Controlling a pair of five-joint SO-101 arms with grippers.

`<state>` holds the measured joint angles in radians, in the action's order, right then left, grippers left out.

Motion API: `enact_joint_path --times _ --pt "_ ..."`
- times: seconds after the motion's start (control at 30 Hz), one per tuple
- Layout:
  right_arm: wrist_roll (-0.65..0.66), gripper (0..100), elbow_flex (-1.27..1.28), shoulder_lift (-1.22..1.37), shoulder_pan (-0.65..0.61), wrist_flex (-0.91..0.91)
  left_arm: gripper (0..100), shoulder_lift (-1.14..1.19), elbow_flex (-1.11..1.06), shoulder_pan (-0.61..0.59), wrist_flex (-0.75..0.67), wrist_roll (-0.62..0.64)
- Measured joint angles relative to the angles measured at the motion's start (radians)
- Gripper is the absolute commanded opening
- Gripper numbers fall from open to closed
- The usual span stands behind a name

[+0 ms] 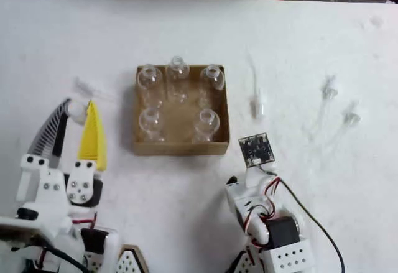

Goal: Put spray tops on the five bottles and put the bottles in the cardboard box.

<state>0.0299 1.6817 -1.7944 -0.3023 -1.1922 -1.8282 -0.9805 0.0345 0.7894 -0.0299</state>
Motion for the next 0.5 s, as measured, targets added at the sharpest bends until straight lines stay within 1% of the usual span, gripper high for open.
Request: enact_joint_path --times 0.13,0.33,0.4,0.5 --pt "0.0 16.3 0.0 0.0 0.041 0.0 2 0.0 -0.008 0.009 -0.077 0.0" --pt "0.0 16.3 0.0 0.0 0.051 0.0 2 0.003 -0.031 0.006 -0.218 0.0" --pt "0.0 16.3 0.0 0.0 0.046 0.0 2 0.041 -0.052 0.006 -0.27 0.0" --pt "0.0 16.3 0.0 0.0 0.048 0.0 2 0.124 -0.054 0.032 -0.298 0.0"
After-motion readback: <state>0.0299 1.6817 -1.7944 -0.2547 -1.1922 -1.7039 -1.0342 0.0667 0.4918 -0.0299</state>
